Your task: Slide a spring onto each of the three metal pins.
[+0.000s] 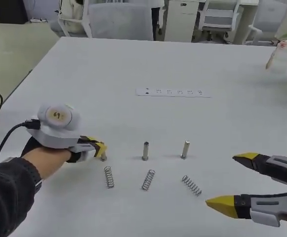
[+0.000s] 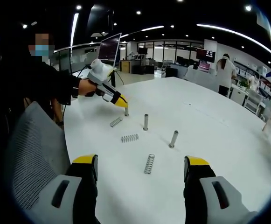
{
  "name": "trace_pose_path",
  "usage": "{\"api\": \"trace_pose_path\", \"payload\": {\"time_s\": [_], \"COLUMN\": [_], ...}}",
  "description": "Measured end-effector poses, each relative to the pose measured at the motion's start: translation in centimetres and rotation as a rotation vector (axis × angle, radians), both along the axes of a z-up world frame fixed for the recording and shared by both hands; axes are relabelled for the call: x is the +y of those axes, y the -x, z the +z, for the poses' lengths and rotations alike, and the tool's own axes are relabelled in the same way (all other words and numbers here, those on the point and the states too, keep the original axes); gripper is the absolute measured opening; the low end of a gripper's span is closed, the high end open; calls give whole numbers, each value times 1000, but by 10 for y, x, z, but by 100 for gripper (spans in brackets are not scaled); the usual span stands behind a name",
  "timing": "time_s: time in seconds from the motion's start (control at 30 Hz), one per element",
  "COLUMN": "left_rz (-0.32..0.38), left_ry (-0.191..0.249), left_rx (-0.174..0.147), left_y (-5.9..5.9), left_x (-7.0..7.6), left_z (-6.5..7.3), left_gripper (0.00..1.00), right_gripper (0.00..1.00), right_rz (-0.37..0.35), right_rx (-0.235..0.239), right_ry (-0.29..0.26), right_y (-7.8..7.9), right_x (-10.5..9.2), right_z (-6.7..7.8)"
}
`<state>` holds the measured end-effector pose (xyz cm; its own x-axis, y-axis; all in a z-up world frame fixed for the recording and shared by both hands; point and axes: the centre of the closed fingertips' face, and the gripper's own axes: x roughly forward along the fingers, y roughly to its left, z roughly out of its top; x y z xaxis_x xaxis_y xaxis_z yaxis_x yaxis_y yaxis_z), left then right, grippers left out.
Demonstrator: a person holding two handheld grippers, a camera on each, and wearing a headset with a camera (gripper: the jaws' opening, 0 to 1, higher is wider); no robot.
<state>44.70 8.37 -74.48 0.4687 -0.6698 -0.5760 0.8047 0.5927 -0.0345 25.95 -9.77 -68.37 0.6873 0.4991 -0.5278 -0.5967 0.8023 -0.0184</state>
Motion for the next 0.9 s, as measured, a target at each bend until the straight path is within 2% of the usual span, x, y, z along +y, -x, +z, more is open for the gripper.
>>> {"api": "trace_pose_path", "payload": {"time_s": [0.2, 0.33, 0.9], "left_rz": [-5, -5, 29], "left_ry": [0, -4, 50], "left_rx": [-13, -11, -10], "left_y": [2, 2, 6], "left_x": [0, 2, 8], "left_z": [-1, -4, 3], "left_gripper": [0, 1, 18], "right_gripper": [75, 75, 75], "right_rz": [-2, -2, 1], "right_rx": [1, -1, -6], "right_ry": [-1, 1, 2], "right_y": [0, 0, -1], "right_x": [-1, -1, 0], "right_z": [0, 0, 2]}}
